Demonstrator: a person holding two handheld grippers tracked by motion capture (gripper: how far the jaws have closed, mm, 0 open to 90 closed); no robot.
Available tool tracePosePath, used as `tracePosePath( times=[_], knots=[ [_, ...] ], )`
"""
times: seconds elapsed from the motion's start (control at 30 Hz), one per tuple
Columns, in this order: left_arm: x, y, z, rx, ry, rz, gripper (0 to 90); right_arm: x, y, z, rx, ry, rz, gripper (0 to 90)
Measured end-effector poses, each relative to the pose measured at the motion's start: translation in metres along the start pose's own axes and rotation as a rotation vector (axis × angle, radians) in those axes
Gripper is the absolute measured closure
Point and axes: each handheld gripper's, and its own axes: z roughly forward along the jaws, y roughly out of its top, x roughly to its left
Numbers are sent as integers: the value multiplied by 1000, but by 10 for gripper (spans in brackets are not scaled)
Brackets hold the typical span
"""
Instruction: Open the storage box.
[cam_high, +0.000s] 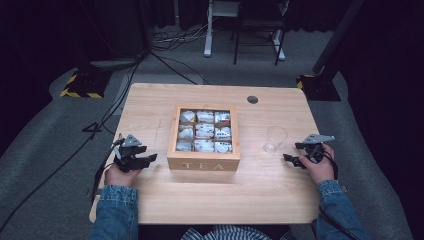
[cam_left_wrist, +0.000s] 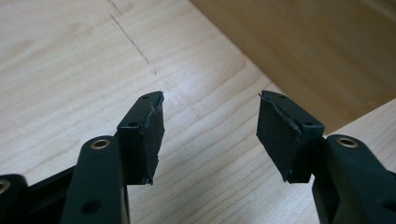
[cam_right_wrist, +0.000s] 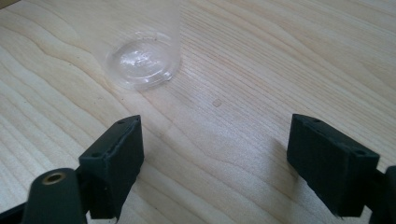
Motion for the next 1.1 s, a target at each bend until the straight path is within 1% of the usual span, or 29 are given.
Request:
tracePosePath(
  times=[0.07,0.1,0.13,0.23,0.37,0.4,0.5,0.7,0.8,0.83,0.87,0.9,0.93,1.0,1.07,1.1],
  knots=[
    [0,3,-5,-6,-4,-3,418,0,0,0,1,-1,-1,190],
    [-1,4,-6,-12,2,-3,418,0,0,0,0,0,0,190],
    [-1,5,-8,-5,0,-4,419,0,0,0,0,0,0,190],
    [-3,8,-11,-3,-7,-4,421,0,0,0,0,0,0,190],
    [-6,12,-16,-3,-8,7,421,0,0,0,1,-1,0,190],
    [-7,14,-17,0,-11,15,421,0,0,0,0,0,0,190],
    [-10,16,-19,-5,-19,22,420,0,0,0,0,0,0,190],
    [-21,25,-25,-20,-33,60,417,0,0,0,0,0,0,190],
    [-28,31,-30,-32,-51,80,417,0,0,0,0,0,0,190],
    [-31,34,-31,-31,-54,96,417,0,0,0,0,0,0,190],
    [-31,34,-31,-31,-54,96,416,0,0,0,0,0,0,190],
    [-36,37,-33,-34,-67,114,416,0,0,0,1,-1,0,190],
    [-38,38,-33,-33,-74,122,416,0,0,0,0,0,0,190],
    [-43,41,-34,-27,-79,147,413,0,0,0,1,-1,0,190],
    [-48,44,-35,-23,-96,165,412,0,0,0,0,0,0,190],
    [-50,45,-35,-25,-97,170,411,0,0,0,0,0,0,190]
  ],
)
